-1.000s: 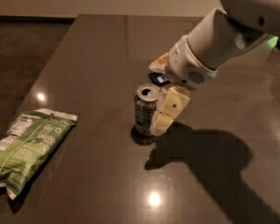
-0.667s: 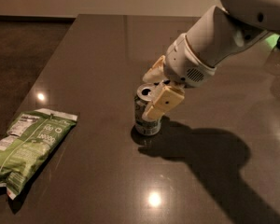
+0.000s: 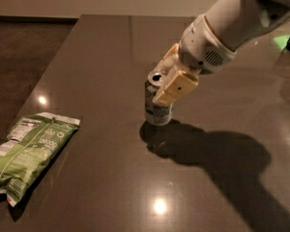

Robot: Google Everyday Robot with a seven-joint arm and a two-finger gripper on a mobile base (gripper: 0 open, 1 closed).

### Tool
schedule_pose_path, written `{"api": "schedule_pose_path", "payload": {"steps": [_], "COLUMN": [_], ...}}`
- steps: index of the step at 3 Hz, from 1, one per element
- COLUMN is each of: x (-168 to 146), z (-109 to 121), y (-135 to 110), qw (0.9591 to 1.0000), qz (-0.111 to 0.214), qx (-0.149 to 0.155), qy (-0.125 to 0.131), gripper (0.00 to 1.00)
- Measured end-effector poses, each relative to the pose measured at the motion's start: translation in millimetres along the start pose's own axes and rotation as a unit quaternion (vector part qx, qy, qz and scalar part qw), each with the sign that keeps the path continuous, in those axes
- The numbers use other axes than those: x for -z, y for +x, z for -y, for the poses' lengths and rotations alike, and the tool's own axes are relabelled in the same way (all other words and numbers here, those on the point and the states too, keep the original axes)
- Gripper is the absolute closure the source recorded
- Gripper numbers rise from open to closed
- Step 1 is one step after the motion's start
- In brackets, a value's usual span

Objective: Pick 7up can

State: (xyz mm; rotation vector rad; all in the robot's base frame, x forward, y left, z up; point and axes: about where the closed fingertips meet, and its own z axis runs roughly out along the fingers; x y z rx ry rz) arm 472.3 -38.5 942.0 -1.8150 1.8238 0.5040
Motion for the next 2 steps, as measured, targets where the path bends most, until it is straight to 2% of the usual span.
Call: {"api": "schedule_pose_path", "payload": {"steps": [1, 2], "x": [50.8, 50.8], "z": [14.4, 14.4], "y": [-19.3, -19.3], "qw": [0.9998, 0.9998], "qz": [0.014, 0.014], "qx": [0.011, 0.011], "qy": [0.009, 0.009], "gripper": [1.00, 1.00]}}
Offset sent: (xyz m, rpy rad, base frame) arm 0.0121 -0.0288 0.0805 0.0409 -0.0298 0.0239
